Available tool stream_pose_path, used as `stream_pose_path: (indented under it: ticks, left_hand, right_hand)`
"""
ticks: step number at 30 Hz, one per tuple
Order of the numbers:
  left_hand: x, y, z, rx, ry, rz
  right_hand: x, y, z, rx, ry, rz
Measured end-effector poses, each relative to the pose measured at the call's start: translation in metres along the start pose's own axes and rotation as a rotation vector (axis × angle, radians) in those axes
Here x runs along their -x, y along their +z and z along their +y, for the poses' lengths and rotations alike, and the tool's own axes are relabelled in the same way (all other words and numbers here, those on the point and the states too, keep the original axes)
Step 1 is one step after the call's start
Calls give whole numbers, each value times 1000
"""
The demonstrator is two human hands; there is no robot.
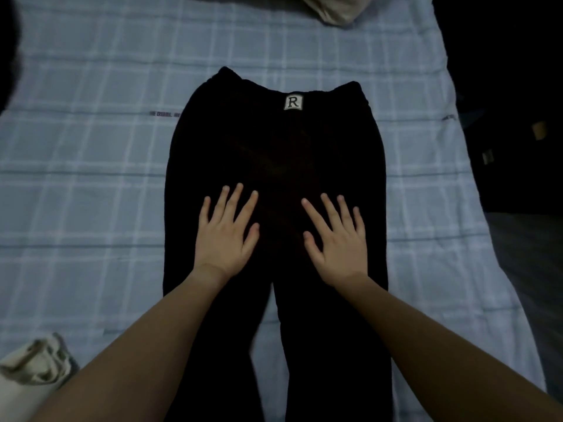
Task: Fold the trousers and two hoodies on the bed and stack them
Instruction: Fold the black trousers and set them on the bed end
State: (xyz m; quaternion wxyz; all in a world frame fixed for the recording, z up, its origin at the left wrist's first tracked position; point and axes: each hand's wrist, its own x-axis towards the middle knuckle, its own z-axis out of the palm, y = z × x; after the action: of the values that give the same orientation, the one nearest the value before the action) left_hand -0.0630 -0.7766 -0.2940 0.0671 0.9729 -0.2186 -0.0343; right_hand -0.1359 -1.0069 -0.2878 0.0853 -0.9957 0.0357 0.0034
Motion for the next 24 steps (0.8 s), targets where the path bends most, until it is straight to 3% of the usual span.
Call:
stream_pose_path:
  ticks: [5,9,11,16,19,21,24]
  left_hand:
    - [1,-2,2,-39,-1,-7]
    - [2,-34,17,-83,-88,-207]
    - [21,-57,40,58,-156,-231]
    - [168,-73,118,575,-98,50]
    - [239,-56,150,772,-235,-18]
    - [266,-45,162,903,-377,-81]
    - [284,-44,172,1033,-412,-128]
  right_hand:
    - [2,3,1,17,3,32]
    - [4,-20,-5,17,-16,-81]
    - [24,-38,-8,-63,-13,-112]
    - [177,-68,-16,-255,123,69]
    - [253,-64,-20,-412,270,-33]
    - [281,-58,-24,-642,351,-84]
    - [300,-56,-32,-967,454,-110]
